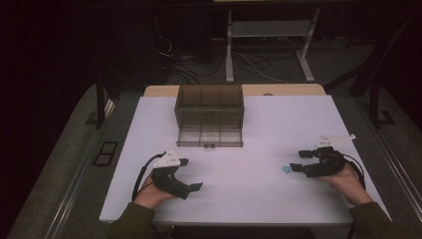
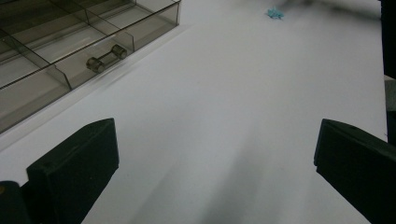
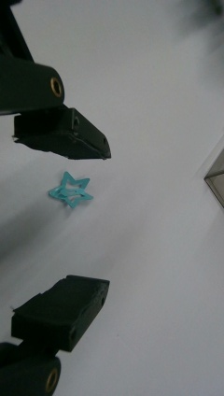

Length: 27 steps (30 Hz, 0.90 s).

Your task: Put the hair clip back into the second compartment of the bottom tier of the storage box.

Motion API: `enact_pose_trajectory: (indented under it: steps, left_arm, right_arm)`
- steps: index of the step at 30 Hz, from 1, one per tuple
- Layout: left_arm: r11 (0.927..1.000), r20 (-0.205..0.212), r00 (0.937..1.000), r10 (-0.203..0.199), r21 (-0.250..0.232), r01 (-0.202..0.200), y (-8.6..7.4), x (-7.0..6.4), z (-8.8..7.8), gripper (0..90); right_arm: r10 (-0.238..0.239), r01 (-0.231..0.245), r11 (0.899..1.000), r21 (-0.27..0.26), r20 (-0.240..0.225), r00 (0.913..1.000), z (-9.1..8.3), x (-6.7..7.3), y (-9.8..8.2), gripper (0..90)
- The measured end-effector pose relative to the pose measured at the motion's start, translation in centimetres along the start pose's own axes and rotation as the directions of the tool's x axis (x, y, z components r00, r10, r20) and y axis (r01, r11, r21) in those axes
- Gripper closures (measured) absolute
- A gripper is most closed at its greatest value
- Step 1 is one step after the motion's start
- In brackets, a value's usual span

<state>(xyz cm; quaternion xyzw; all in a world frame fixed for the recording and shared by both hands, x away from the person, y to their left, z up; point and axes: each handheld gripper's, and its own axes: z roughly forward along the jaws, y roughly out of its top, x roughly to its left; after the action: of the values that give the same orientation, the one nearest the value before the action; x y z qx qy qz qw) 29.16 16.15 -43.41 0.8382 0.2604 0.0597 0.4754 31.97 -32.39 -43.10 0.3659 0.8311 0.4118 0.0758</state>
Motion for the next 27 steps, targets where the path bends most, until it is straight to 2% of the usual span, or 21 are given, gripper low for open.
enact_pose_trajectory:
  steps: [27]
  left_arm:
    - [1.0, 0.004, 1.0, -0.002, 0.002, 0.002, 0.0, 0.0, 0.1, 0.0]
  right_arm:
    - [-0.042, 0.043, 0.999, 0.033, -0.036, 0.9985, 1.5, 0.3, 0.3, 61.6]
